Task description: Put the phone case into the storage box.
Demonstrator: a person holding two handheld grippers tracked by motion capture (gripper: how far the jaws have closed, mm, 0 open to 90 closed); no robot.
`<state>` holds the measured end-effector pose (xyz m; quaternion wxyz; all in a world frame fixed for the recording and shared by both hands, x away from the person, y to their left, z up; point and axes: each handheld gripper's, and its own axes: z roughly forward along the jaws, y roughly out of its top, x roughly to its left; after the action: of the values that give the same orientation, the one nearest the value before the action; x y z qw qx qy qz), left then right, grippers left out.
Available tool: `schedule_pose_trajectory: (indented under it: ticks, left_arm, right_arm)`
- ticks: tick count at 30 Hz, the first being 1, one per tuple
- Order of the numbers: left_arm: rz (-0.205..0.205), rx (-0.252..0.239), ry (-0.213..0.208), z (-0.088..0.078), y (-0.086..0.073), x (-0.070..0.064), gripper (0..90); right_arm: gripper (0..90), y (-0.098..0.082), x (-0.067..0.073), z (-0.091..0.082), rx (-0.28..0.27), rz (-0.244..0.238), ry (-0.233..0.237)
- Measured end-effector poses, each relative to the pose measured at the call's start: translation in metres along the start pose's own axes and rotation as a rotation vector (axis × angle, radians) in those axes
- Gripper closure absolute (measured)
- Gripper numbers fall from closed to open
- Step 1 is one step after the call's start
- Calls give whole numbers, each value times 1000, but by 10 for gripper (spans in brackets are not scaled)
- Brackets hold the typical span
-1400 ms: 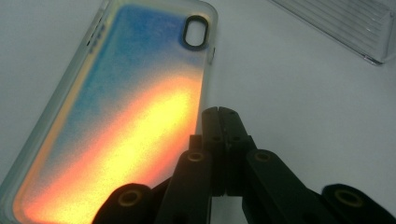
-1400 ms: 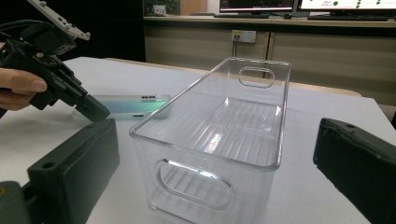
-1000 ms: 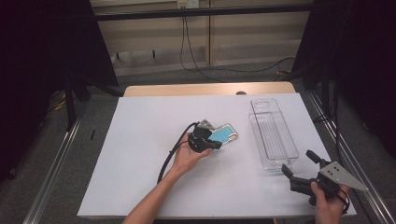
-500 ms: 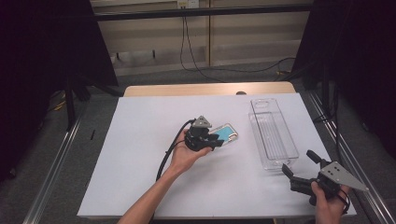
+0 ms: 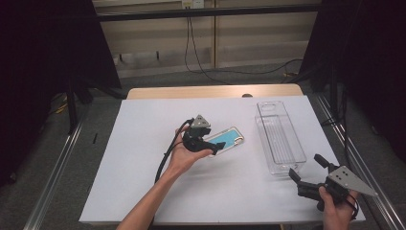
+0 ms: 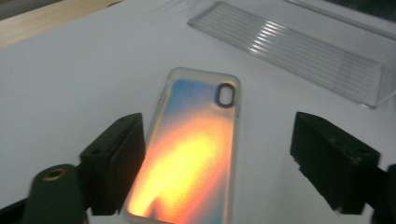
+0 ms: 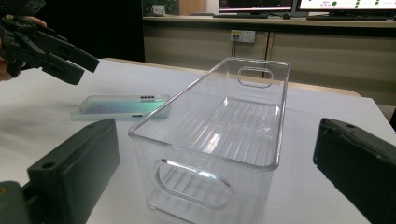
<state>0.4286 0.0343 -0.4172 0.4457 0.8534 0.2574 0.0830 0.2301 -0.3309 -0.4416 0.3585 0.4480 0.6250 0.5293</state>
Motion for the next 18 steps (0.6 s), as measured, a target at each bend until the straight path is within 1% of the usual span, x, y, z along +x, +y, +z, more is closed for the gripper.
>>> schedule_pose_trajectory:
  ticks: [1,2,3,4,5,7,9,10,12,14,15,16,17,18]
  left_arm:
    - [13,2,14,0,0,1,148]
    - [18,2,25,0,1,3,119]
    - [13,3,24,0,1,5,86]
    - [5,3,19,0,1,7,71]
    - [7,1,17,1,2,9,70]
    - [20,32,9,1,3,12,63]
    - [2,44,-25,1,4,15,66]
    - [1,46,-25,1,4,17,67]
    - [0,43,-7,3,5,19,66]
    - [-15,57,-10,6,6,22,67]
    - [-12,63,-14,9,6,24,66]
    - [-4,86,-22,10,7,26,68]
    - [-8,97,-26,12,8,28,68]
    - [-12,91,-23,14,9,29,68]
  right_arm:
    - [0,0,0,0,0,0,0]
    - [0,0,0,0,0,-1,1]
    - [0,0,0,0,0,1,0]
    - [0,0,0,0,0,0,0]
    - [0,0,0,0,0,1,0]
    - [0,0,0,0,0,1,0]
    - [0,0,0,0,0,0,0]
    - [0,0,0,0,0,0,1]
    - [0,0,0,0,1,1,1]
    - [0,0,0,0,1,-1,0]
    - [0,0,0,0,0,0,1]
    - [0,0,0,0,0,0,1]
    - [0,0,0,0,0,-1,1]
    - [0,0,0,0,1,-2,2]
